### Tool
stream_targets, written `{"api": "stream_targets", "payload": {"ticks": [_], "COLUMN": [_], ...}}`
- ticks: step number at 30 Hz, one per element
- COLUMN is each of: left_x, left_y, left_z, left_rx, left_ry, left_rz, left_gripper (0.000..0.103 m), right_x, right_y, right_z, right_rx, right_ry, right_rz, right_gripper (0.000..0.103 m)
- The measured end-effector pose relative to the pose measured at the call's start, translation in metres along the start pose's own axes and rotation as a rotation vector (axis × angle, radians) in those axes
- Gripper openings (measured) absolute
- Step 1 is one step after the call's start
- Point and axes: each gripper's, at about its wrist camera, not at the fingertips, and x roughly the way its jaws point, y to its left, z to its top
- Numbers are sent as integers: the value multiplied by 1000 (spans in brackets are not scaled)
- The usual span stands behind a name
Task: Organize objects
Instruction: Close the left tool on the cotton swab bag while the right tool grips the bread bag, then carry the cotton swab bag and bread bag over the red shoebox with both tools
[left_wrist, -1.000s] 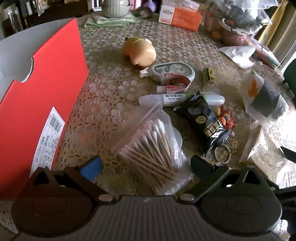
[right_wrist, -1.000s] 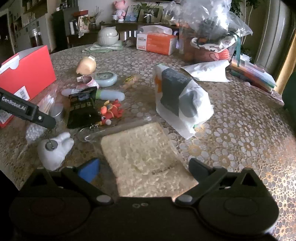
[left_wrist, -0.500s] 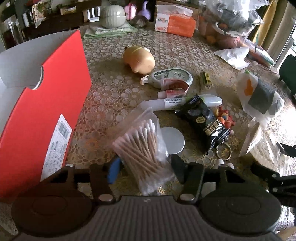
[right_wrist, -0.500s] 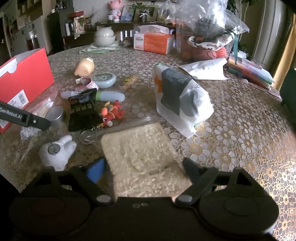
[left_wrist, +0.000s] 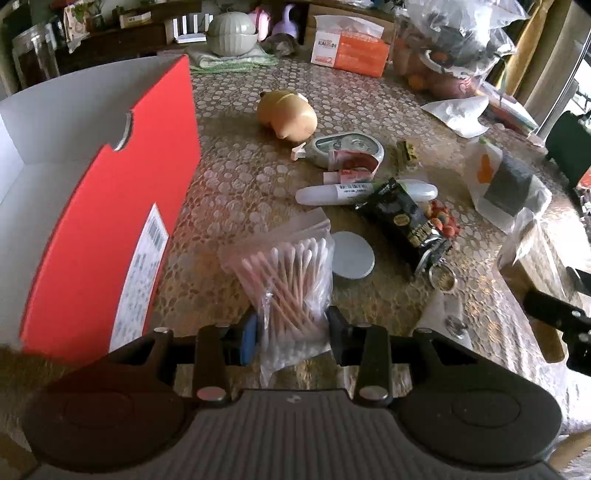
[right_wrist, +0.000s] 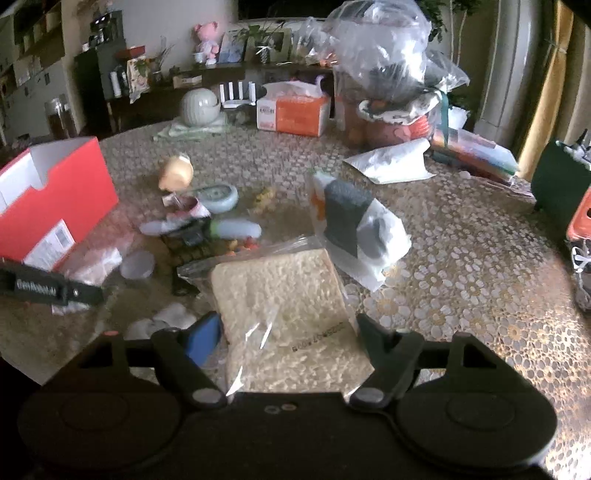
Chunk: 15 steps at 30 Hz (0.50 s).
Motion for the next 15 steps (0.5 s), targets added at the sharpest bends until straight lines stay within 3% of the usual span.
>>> {"api": "stream_targets", "payload": {"ticks": [15], "left_x": [-60], "left_y": [30], "left_z": [-16], "left_rx": [-26], "left_ry": [-67], "left_rz": [-89], "left_gripper": [33], "right_x": [-60], "right_y": [62], "right_z": [20], "right_rx": [79], "right_ry": [-46], "right_rz": [-4], "right_gripper": [78]}}
